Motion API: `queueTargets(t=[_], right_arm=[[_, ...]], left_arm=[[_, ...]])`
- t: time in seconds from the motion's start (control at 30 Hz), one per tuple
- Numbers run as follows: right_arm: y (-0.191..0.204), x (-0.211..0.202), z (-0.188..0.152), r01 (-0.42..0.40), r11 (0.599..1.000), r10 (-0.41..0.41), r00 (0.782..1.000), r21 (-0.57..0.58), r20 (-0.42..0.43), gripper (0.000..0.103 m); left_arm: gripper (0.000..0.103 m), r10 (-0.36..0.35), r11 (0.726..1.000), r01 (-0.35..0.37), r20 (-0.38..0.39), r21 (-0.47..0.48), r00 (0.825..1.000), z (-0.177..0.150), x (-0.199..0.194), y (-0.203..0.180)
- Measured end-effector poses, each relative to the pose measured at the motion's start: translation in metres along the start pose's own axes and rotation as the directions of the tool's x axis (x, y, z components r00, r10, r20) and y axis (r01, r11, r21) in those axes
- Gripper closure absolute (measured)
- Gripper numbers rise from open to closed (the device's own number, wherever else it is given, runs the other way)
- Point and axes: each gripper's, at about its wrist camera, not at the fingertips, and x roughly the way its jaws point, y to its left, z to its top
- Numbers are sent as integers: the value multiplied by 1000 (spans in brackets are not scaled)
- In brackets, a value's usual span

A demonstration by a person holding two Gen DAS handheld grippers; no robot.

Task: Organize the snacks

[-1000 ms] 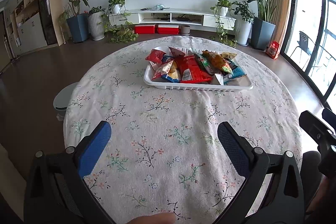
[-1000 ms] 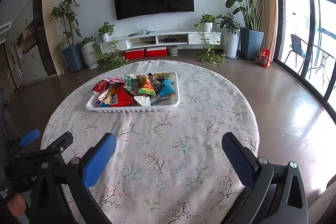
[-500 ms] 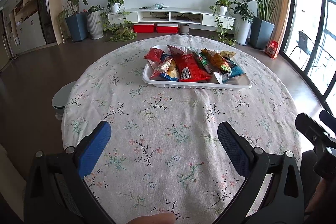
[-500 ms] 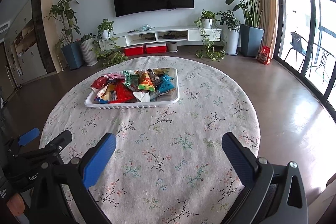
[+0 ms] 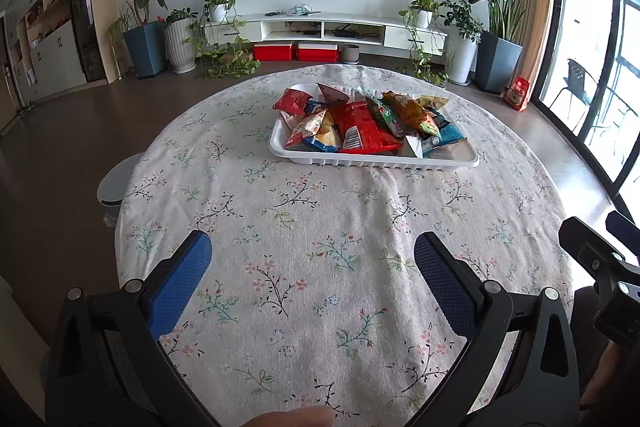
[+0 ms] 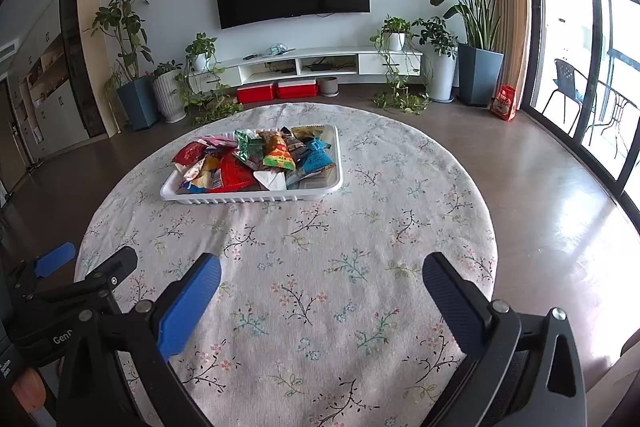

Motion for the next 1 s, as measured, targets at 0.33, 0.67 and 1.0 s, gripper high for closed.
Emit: queueTargets(t=[0.33,0.67,1.0], right_arm=[[0,-1,0,0,1000,0,1000,0,-3,0],[0,-2,1,0,1000,0,1000,0,-4,0],[0,-3,1,0,1000,0,1000,-1,-6,0]], left_arm=[[0,1,1000,-1,0,0,1000,1,-1,1],[0,-2,1000,2,-2,0,1000,-1,0,0],[0,-2,1000,2,-2,-1,1000,-2,0,-1]])
